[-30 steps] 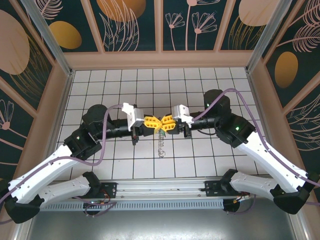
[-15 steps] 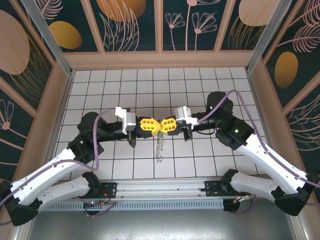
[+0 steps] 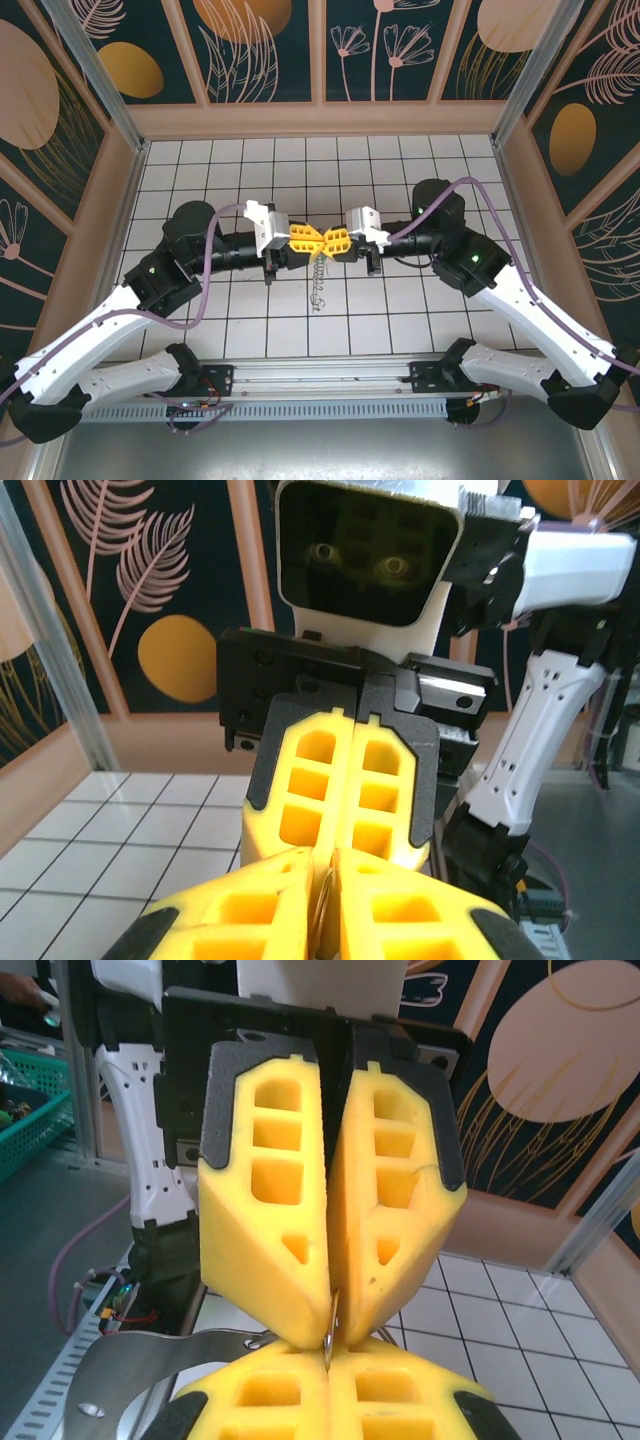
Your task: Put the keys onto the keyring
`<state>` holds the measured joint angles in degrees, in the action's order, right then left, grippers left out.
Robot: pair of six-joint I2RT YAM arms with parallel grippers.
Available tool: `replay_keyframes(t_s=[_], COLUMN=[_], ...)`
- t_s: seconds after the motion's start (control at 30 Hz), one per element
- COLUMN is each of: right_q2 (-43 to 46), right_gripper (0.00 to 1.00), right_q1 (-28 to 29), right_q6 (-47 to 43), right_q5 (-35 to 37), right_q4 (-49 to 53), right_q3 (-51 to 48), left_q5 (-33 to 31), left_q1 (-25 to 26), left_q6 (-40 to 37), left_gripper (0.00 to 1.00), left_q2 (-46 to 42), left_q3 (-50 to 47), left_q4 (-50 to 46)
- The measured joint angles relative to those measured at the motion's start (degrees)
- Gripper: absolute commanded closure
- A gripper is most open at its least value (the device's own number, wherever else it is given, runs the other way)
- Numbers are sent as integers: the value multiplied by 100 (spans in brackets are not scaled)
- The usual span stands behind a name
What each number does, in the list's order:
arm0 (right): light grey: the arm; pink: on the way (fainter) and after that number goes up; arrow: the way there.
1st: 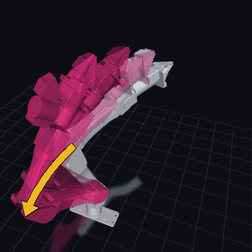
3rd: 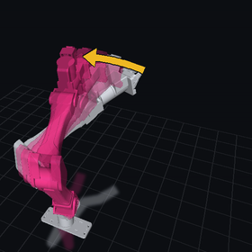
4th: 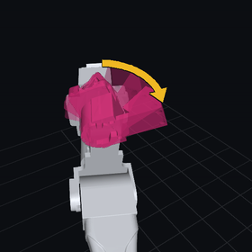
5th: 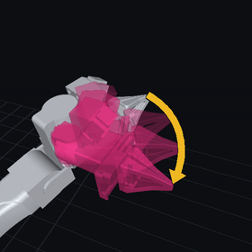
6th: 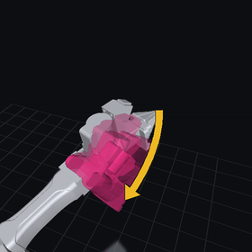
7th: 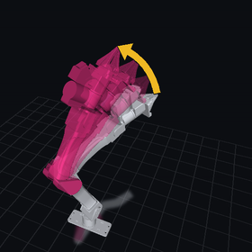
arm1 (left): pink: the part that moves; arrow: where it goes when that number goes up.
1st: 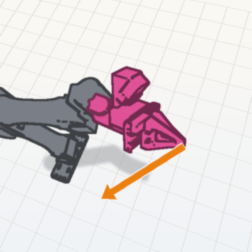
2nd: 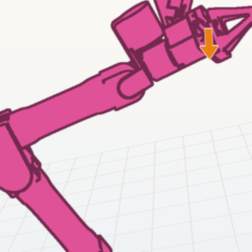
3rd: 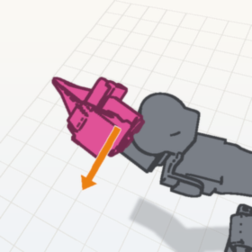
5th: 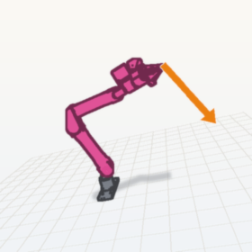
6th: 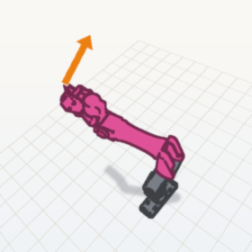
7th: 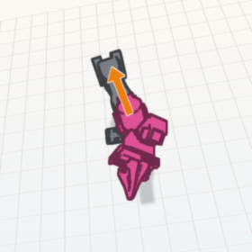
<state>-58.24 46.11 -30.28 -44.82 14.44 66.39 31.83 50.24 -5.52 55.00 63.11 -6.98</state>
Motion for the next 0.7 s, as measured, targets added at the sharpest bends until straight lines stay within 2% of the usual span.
replay_keyframes(t_s=[0.1, 0.2, 0.37, 0.43, 0.5, 0.57, 0.7], right_q2=[-90, -122, -125, -122, -109, -74, 153], right_gripper=[100, 100, 100, 100, 89, 84, 81], right_q1=[-7, -13, -39, -37, -26, -24, -26], right_q6=[-116, -195, -256, -258, -227, -168, 42], right_q5=[101, 173, 280, 275, 245, 190, 114], right_q4=[243, 439, 728, 739, 695, 538, 74], right_q3=[83, 122, 140, 140, 138, 105, -157], left_q5=[-109, -216, -256, -232, -181, -61, 168], left_q1=[0, 0, 28, 28, 33, 35, 35], left_q6=[-192, -380, -612, -601, -514, -361, 24], left_gripper=[87, 100, 100, 100, 100, 100, 100], left_q2=[120, 229, 378, 321, 195, 92, 22], left_q3=[210, 380, 540, 450, 260, 74, -210], left_q4=[-446, -787, -1113, -1003, -719, -378, 361])
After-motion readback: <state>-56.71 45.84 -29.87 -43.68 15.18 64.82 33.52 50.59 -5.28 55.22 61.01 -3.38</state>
